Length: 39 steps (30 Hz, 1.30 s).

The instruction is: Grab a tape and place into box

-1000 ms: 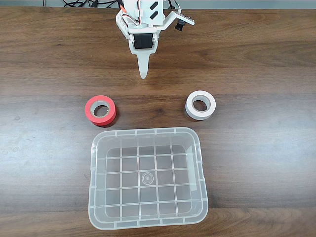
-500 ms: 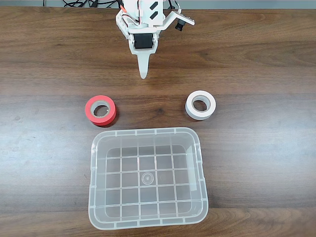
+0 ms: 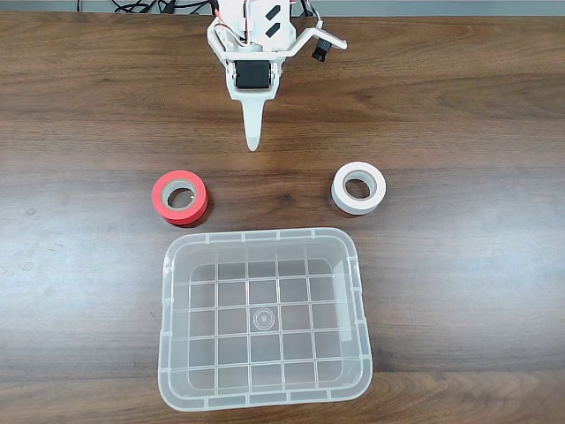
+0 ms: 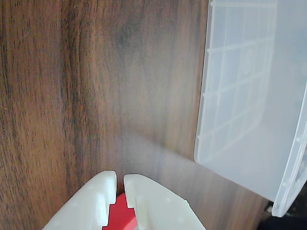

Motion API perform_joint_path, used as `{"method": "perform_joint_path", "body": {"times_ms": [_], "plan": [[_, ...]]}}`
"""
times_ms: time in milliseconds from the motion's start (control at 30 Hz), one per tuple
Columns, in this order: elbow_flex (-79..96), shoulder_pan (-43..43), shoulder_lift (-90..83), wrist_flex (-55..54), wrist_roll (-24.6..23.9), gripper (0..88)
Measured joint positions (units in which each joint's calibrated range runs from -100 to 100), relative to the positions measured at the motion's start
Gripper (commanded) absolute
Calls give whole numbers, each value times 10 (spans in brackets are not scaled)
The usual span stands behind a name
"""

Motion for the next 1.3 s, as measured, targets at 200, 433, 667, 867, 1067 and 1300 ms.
{"method": "perform_joint_path", "body": {"times_ms": [200,433,667,867,1067,1300], "plan": [[-42,2,0,4,0,10],[-99,29,75,16,11,10],[-187,78,244,16,23,10],[-292,119,398,16,26,10],[-390,165,539,16,32,10],[-504,194,687,37,38,10]]}}
